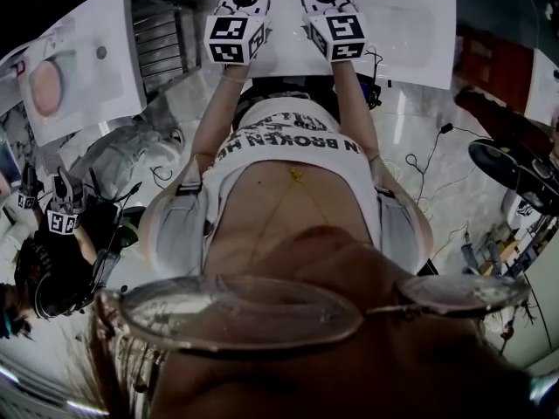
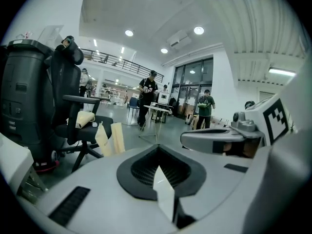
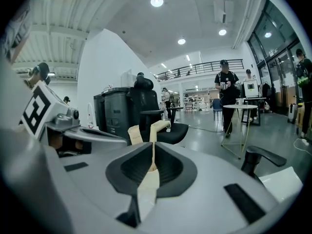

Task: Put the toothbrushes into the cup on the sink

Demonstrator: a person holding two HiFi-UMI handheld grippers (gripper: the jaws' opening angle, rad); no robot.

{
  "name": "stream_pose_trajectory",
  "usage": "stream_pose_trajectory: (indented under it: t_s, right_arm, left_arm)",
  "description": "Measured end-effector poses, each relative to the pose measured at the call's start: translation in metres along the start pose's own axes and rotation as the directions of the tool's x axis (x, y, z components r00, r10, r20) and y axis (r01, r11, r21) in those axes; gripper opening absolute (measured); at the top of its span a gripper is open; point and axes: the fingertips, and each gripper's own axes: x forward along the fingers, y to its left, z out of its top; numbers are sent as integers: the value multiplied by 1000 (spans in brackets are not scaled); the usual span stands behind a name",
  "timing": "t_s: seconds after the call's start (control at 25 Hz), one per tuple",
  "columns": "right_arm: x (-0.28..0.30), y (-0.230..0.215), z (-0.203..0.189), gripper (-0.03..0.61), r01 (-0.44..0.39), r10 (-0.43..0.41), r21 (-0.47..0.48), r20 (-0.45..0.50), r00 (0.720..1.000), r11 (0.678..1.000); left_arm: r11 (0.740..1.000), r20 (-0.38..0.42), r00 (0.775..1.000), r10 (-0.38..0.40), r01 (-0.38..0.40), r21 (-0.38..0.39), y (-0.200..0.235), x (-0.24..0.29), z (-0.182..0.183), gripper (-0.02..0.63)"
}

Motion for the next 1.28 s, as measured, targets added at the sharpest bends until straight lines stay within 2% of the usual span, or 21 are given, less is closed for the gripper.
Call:
stream_pose_trajectory:
  t_s: [0.84, 1.28]
  right_arm:
    - [-75, -3, 26, 34, -13, 12, 11, 72, 997, 1000]
    - [-94, -12, 29, 34, -5, 6, -15, 69, 998, 1000]
  left_arm:
    - [994, 30, 998, -56, 53, 95, -92, -10, 25, 14]
    - [990, 30, 996, -79, 75, 115, -115, -7, 28, 14]
